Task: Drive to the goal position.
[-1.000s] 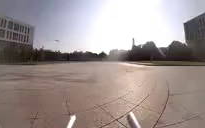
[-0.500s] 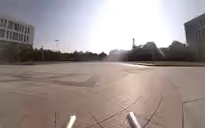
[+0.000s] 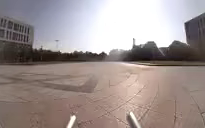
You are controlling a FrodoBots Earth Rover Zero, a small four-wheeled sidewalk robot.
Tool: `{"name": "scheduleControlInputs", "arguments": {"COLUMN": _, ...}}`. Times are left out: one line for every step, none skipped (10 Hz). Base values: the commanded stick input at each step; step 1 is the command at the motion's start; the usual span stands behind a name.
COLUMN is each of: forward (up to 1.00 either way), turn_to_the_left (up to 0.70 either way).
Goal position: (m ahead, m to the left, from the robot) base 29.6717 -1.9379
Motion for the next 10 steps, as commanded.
{"name": "scheduleControlInputs", "arguments": {"forward": 0.7, "turn_to_the_left": 0.0}}
{"name": "scheduleControlInputs", "arguments": {"forward": 0.7, "turn_to_the_left": 0.0}}
{"name": "scheduleControlInputs", "arguments": {"forward": 0.7, "turn_to_the_left": 0.0}}
{"name": "scheduleControlInputs", "arguments": {"forward": 0.7, "turn_to_the_left": 0.0}}
{"name": "scheduleControlInputs", "arguments": {"forward": 0.7, "turn_to_the_left": 0.0}}
{"name": "scheduleControlInputs", "arguments": {"forward": 0.7, "turn_to_the_left": 0.0}}
{"name": "scheduleControlInputs", "arguments": {"forward": 0.7, "turn_to_the_left": 0.0}}
{"name": "scheduleControlInputs", "arguments": {"forward": 0.7, "turn_to_the_left": 0.0}}
{"name": "scheduleControlInputs", "arguments": {"forward": 0.7, "turn_to_the_left": 0.0}}
{"name": "scheduleControlInputs", "arguments": {"forward": 0.7, "turn_to_the_left": 0.0}}
